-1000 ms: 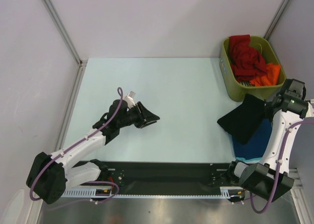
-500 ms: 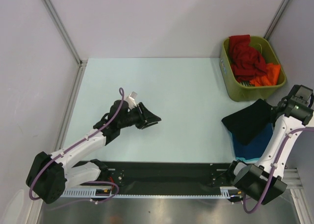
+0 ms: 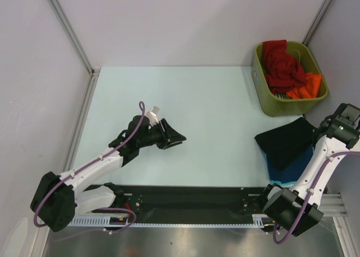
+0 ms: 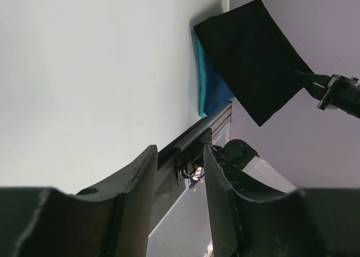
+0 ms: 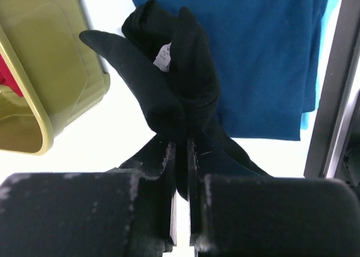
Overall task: Fold and stack the t-shirts
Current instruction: Neatly place the folded tshirt to the corner
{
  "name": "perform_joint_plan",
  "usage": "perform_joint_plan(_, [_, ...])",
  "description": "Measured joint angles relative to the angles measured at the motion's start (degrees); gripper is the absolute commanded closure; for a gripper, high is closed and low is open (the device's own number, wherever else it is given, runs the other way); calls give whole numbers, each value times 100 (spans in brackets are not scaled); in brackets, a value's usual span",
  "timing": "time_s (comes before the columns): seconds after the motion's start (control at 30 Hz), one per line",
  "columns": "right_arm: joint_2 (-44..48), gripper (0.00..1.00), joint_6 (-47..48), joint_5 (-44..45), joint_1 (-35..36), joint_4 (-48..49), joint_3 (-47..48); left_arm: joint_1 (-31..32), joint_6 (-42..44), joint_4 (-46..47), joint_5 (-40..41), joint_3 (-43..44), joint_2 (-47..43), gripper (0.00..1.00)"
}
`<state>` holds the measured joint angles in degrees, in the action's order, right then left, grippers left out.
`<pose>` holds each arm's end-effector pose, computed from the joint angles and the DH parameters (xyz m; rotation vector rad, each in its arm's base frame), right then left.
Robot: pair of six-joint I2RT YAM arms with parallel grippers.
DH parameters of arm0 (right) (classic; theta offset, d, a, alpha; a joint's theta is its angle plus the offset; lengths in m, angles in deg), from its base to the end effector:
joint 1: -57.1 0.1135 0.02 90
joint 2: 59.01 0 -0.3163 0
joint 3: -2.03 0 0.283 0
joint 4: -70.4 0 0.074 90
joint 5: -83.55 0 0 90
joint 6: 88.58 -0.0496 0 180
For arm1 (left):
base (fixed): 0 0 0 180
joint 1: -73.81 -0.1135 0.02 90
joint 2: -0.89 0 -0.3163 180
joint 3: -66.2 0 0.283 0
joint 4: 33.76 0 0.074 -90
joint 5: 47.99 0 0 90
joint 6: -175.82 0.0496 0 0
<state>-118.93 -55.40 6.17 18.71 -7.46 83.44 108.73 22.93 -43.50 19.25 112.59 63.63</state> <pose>0.1442 -0.1281 0.3890 1.9214 1.6400 -0.1534 0.1975 -0.1613 0.2623 -0.2764 2.3084 -1.3896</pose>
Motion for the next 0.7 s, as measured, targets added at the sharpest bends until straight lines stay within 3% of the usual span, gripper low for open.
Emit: perform_joint_plan(0.7, [155,100,807,-221,-951,256,-323,2,-9,151,-26,0,28,54])
